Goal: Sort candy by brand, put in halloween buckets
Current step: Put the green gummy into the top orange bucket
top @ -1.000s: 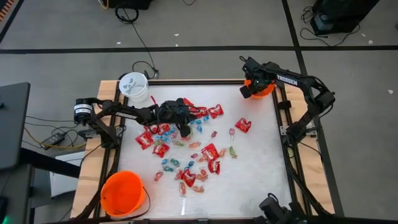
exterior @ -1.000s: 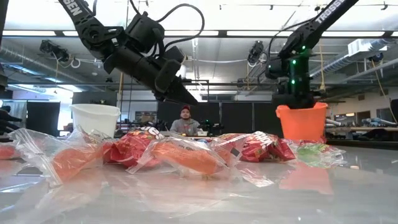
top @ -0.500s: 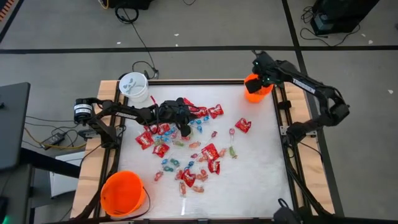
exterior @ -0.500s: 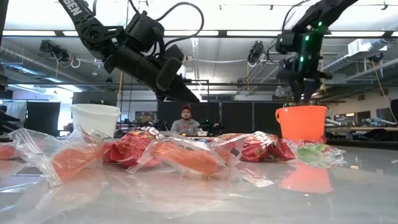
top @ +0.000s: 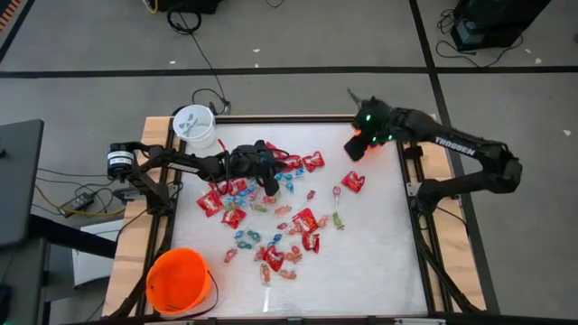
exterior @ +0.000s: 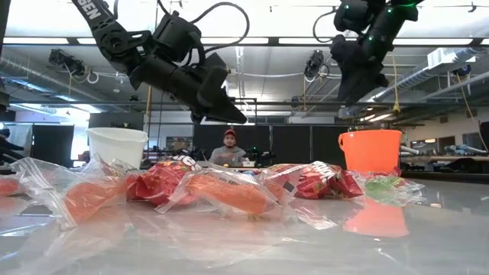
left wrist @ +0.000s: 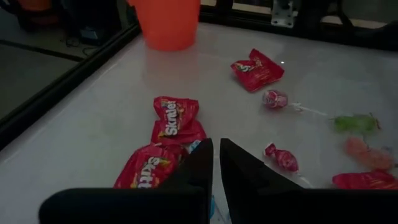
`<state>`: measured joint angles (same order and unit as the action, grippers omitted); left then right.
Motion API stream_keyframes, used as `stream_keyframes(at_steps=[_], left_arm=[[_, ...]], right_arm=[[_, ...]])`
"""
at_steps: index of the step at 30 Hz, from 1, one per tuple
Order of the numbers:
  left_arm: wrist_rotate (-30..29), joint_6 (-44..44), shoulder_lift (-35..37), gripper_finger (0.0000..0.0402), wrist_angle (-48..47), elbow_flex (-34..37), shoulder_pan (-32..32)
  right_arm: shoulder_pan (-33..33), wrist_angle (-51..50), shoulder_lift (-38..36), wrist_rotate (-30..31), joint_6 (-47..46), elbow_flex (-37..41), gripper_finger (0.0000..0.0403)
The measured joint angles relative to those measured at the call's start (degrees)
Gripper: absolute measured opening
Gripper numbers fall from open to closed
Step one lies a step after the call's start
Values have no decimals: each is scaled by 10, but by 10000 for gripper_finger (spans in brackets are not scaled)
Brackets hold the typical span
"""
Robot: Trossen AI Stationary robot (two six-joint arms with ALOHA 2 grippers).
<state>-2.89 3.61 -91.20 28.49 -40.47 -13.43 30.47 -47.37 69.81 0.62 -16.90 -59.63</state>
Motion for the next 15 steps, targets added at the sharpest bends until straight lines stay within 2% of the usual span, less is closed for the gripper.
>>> stream_keyframes(at_steps=[5,10,15], left_arm=[[37,1,0,37,-3,-11,0],[83,2,0,37,-40,-48,2],[51,10,0,37,-61,-69,16]], right_arm=[[-93,83,2,1,-55,54,187],[-177,159,24,-35,-68,98,187],[-249,209,47,-62,-85,129,187]])
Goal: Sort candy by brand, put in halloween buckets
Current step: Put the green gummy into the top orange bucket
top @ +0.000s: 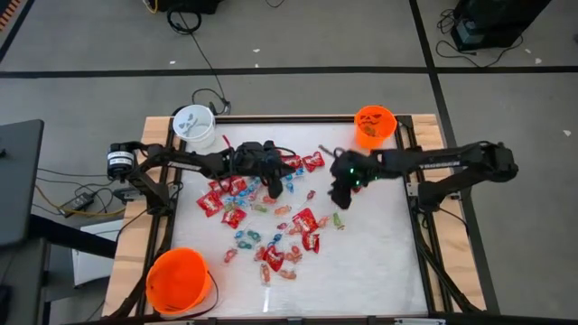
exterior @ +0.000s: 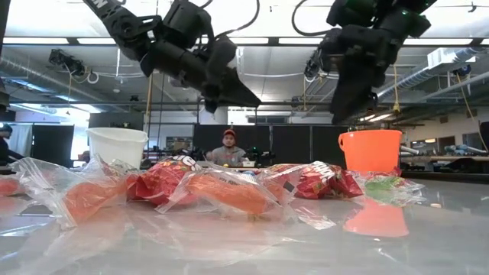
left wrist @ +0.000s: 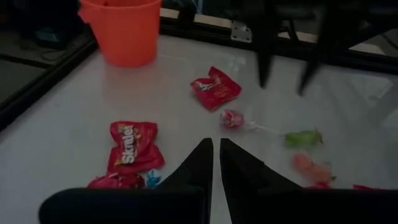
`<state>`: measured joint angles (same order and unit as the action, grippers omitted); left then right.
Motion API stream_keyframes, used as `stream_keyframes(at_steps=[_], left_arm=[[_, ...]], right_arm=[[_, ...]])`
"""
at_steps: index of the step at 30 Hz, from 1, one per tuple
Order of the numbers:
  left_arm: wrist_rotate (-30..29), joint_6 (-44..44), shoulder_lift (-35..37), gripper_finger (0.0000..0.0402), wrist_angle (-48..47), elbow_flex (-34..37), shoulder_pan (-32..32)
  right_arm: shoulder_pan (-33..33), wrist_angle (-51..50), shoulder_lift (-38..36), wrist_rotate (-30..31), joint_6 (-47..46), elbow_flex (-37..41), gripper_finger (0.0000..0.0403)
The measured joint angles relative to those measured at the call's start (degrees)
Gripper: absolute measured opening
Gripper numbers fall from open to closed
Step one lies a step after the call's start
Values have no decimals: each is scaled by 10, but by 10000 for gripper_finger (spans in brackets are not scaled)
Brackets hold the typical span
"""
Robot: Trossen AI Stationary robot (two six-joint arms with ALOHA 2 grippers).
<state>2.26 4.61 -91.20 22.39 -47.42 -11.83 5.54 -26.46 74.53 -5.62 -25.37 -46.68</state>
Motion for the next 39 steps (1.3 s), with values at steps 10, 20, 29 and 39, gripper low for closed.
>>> stream_keyframes(at_steps=[10,20,29,39], left_arm=[[-41,-26,0,44,22,-1,11],[-44,-28,0,108,17,-1,18],[-41,-25,0,107,15,-1,18],[-102,-47,-1,106,20,-1,18]], right_arm=[[-88,16,77,-10,-81,43,187],[-150,-31,146,74,-102,39,187],[-168,-37,171,128,-108,35,139],[-121,-48,65,165,-78,18,17]])
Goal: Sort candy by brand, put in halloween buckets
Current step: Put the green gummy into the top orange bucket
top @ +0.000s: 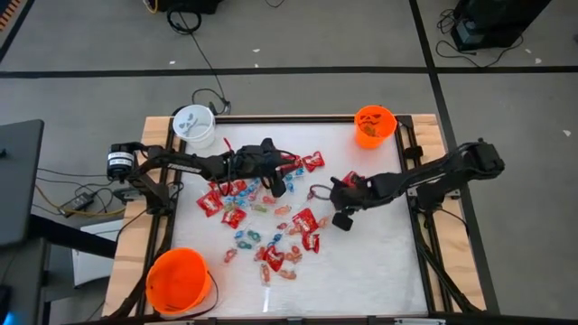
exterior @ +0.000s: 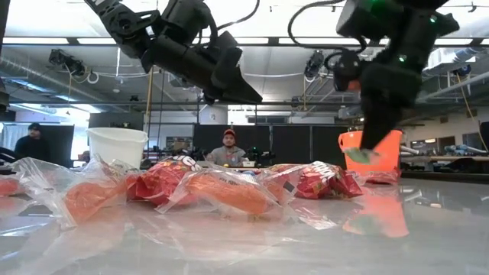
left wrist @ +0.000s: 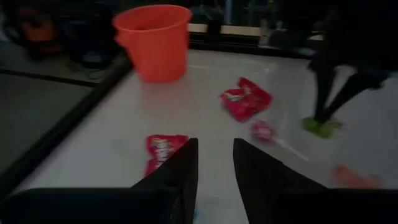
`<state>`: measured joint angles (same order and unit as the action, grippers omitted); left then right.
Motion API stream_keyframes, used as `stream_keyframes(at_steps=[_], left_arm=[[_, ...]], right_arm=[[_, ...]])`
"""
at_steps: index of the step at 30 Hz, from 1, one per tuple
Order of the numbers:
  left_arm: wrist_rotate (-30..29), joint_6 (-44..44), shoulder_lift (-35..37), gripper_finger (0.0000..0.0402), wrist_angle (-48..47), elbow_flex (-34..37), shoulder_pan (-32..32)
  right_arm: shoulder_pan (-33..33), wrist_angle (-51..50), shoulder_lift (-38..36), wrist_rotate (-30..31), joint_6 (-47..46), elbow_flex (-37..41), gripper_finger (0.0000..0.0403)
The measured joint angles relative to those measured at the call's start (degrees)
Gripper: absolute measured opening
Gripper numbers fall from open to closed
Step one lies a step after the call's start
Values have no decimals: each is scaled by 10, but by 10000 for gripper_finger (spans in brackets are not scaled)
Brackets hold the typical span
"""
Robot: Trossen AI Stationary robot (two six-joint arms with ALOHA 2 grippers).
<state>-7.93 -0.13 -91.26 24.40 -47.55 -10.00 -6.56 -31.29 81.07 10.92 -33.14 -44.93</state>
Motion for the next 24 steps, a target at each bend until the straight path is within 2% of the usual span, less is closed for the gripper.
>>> stream_keyframes(at_steps=[3,7,10,13,18,24], left_arm=[[-27,-2,0,106,3,0,0],[-45,-3,0,106,10,0,0],[-45,-3,0,106,26,0,0],[-45,6,0,106,45,0,0],[-20,24,0,106,50,0,0],[-19,20,0,106,45,0,0]], right_arm=[[25,5,-37,19,23,-9,8],[82,0,-80,88,69,-21,10],[160,-8,-102,158,87,-47,10],[252,-23,-105,187,85,-66,7],[388,-52,-93,152,106,-84,12],[492,-78,-62,135,136,-113,12]])
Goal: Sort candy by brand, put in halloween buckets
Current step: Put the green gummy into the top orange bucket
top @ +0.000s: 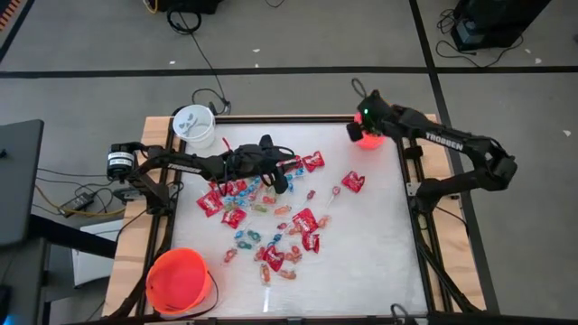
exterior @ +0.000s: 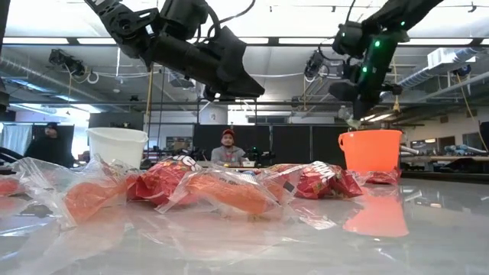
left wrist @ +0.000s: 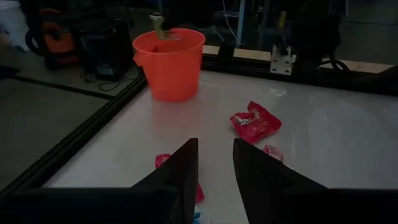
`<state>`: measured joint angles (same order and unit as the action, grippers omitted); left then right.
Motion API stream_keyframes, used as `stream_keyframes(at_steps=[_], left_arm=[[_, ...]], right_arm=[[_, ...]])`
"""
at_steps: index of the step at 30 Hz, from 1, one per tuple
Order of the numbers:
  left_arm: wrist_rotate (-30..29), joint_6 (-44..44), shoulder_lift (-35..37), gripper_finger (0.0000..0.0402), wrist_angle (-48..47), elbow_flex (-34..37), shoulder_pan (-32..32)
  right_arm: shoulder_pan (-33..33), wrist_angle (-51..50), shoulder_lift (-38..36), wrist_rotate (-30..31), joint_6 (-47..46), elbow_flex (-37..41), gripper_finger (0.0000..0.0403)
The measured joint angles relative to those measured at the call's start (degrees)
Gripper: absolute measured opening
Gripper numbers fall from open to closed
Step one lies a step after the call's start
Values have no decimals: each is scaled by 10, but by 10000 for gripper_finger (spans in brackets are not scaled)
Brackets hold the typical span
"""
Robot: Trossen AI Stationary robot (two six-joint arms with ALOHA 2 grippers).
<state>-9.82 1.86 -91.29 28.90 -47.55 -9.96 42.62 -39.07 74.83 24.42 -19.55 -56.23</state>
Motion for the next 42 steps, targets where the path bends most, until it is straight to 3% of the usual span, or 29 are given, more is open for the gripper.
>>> stream_keyframes(at_steps=[8,14,19,25,30,37,42], left_arm=[[0,-14,0,106,-20,0,0],[0,-16,0,106,-36,0,0],[0,-16,0,106,-39,0,0],[0,-17,0,106,-88,0,-13],[-4,-8,0,105,-173,0,-16],[-41,102,0,105,-352,0,-3],[-55,168,0,105,-360,0,59]], right_arm=[[73,-15,48,-9,19,-18,12],[91,-20,97,-106,52,-18,32],[85,-15,102,-77,63,-18,75],[65,17,44,-63,83,-18,123],[-1,27,-30,-93,107,-18,141],[-208,131,-117,-89,88,44,138],[-329,224,-118,-91,23,115,138]])
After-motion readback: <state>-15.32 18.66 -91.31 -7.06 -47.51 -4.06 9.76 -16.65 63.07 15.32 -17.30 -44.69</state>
